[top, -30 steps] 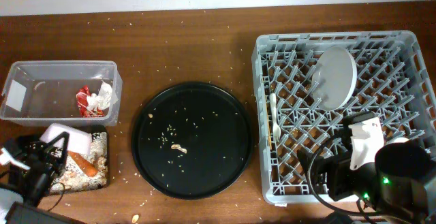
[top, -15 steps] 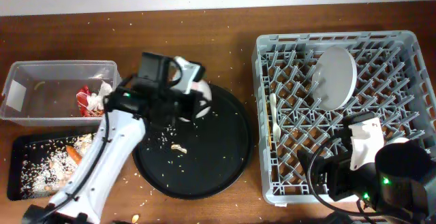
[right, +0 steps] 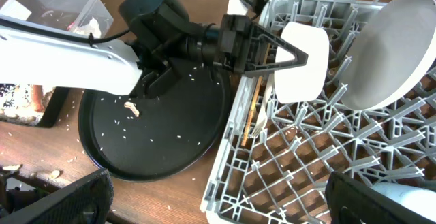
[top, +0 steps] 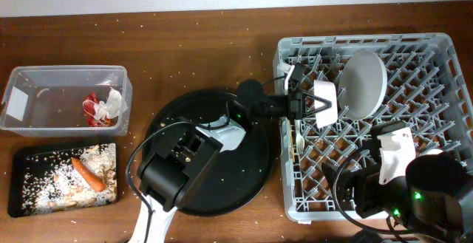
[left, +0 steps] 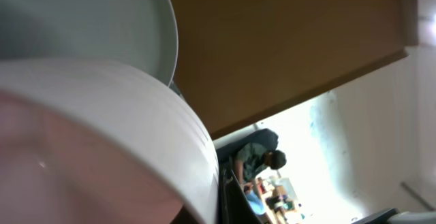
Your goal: Sort waste into correct bins and load items into the dishwasher rack
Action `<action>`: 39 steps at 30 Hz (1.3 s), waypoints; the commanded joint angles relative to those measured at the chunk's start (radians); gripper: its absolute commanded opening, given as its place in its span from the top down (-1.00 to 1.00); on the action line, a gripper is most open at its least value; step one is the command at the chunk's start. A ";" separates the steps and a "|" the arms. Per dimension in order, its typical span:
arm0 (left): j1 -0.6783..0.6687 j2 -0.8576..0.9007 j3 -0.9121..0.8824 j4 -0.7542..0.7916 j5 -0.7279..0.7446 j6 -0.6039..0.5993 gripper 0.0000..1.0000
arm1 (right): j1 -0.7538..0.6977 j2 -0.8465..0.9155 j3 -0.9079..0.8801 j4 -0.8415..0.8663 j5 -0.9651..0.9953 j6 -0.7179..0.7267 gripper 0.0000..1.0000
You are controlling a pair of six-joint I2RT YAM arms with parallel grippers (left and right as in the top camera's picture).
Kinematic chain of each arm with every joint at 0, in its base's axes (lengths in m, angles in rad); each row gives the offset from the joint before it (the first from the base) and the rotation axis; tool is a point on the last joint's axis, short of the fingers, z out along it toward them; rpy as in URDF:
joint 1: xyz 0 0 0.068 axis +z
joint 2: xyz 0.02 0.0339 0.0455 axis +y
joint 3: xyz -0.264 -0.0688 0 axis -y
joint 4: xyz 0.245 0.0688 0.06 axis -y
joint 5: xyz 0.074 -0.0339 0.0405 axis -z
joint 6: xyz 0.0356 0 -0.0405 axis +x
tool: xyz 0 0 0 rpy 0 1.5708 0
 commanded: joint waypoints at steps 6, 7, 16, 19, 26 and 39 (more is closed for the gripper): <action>0.104 -0.040 0.004 -0.016 0.118 -0.092 -0.98 | 0.005 -0.003 0.006 0.003 -0.002 0.000 -0.97; 0.129 -0.060 0.004 -0.065 0.136 -0.083 -0.98 | 0.005 -0.003 0.006 0.003 -0.002 0.000 -0.98; 0.319 -0.562 0.058 -1.650 -0.369 0.892 -0.98 | 0.005 -0.003 0.006 0.003 -0.002 0.000 -0.97; 0.433 -0.843 0.205 -2.210 -0.910 1.057 -0.98 | 0.005 -0.003 0.006 0.003 -0.002 0.000 -0.97; 0.569 -1.217 0.232 -2.327 -1.005 1.191 -0.98 | 0.005 -0.003 0.006 0.003 -0.002 0.000 -0.97; 0.569 -1.226 0.232 -2.319 -0.962 1.184 -0.98 | -0.400 -0.530 -0.695 0.870 -0.171 -0.235 -0.97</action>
